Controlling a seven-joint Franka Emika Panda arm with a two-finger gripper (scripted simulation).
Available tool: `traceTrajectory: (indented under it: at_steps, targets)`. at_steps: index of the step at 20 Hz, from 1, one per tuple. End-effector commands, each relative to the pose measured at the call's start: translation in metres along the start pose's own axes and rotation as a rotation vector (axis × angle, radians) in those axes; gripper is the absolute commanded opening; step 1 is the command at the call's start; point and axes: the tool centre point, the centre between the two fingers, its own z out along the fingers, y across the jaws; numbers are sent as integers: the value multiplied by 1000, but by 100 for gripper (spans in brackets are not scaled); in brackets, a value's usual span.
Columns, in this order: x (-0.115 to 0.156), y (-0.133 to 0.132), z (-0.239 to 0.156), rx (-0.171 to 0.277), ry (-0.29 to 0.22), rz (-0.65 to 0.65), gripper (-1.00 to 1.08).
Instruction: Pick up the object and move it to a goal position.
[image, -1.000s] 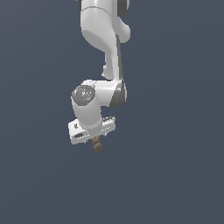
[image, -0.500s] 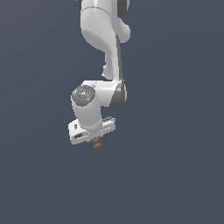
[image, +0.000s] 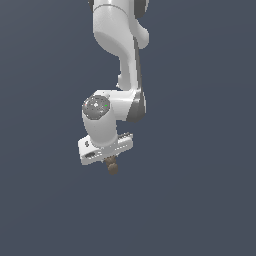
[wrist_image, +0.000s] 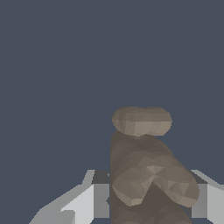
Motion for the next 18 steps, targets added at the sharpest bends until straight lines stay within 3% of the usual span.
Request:
traceTrajectory:
  at_steps: [1, 18]
  targets:
    - [5, -3, -10, -1, 1, -1, -100]
    - [57, -27, -104, -1, 1, -1, -100]
